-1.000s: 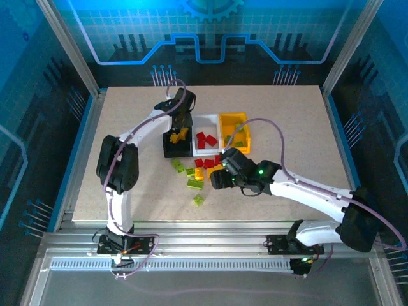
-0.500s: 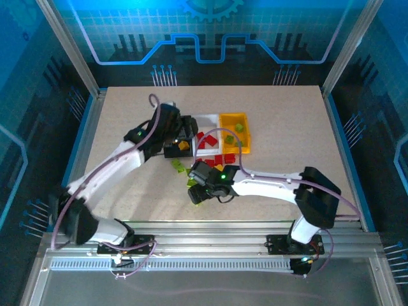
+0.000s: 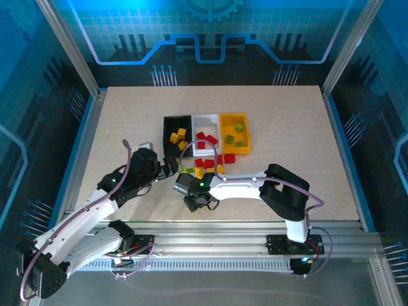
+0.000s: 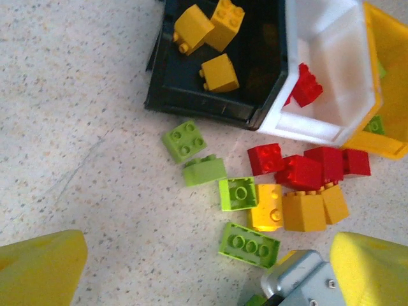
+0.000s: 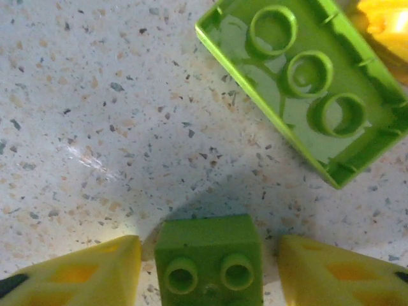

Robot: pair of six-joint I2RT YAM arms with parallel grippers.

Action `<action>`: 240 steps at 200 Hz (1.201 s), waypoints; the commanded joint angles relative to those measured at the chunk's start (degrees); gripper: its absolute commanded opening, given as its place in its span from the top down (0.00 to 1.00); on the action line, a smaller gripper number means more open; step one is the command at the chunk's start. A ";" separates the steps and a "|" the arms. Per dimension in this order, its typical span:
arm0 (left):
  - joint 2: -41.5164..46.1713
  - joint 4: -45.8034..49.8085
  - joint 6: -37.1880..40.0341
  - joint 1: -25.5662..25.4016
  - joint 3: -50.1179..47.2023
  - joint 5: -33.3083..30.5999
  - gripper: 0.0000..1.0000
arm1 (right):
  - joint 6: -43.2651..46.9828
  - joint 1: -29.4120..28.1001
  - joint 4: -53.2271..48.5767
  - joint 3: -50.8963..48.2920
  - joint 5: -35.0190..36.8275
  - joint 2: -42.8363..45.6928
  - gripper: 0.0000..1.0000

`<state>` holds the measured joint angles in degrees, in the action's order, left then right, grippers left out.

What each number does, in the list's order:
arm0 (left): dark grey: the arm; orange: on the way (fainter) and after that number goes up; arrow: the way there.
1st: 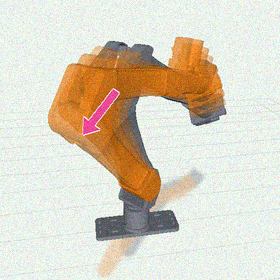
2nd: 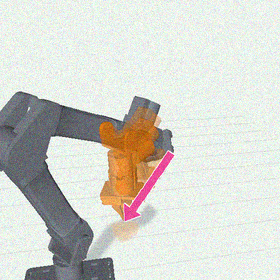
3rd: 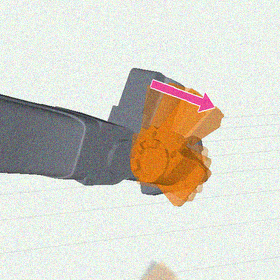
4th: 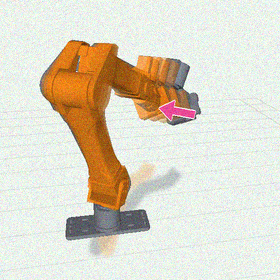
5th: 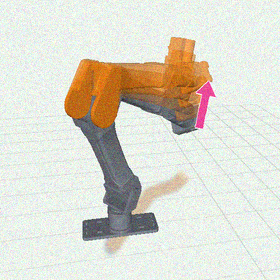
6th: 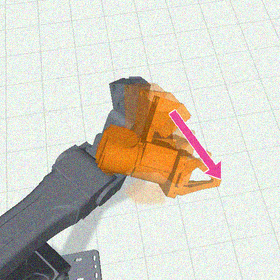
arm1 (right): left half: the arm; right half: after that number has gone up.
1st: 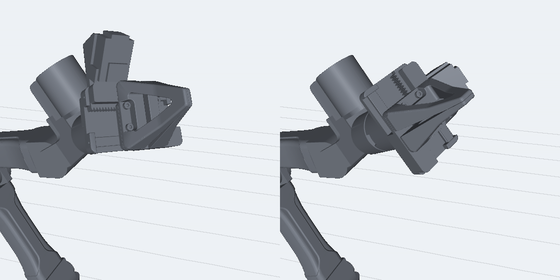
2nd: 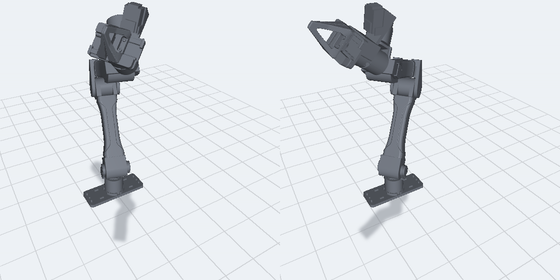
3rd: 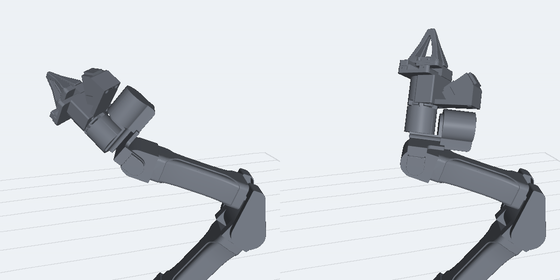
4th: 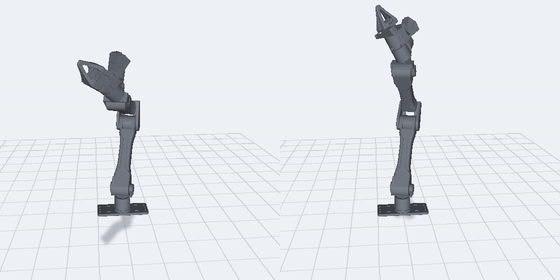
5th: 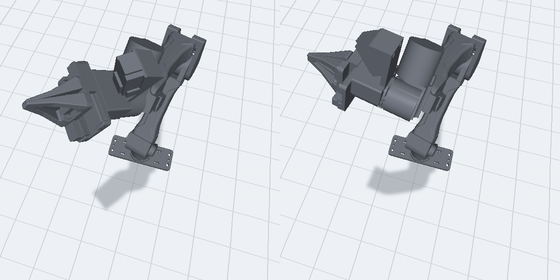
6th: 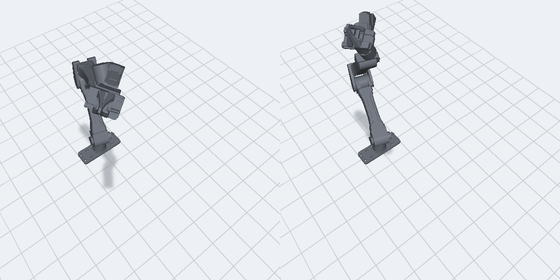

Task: Sort the legos into containers by color

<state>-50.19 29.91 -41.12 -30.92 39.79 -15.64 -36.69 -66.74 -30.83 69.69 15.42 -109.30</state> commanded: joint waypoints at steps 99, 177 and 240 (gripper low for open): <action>0.55 -0.37 -2.47 -0.10 -5.45 0.15 0.01 | 4.18 14.00 -5.22 -1.08 7.87 20.93 0.66; -0.86 -1.48 -2.82 -0.14 -6.66 4.18 0.01 | 6.20 34.65 -9.27 23.66 8.60 -2.88 0.65; -1.78 -2.50 -1.40 -0.32 -7.09 6.44 0.01 | 3.94 37.56 -10.78 30.41 6.60 -7.54 0.30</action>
<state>-51.51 28.77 -43.55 -30.92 33.56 -11.44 -32.23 -29.74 -40.25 98.06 22.50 -118.21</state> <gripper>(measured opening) 0.988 0.618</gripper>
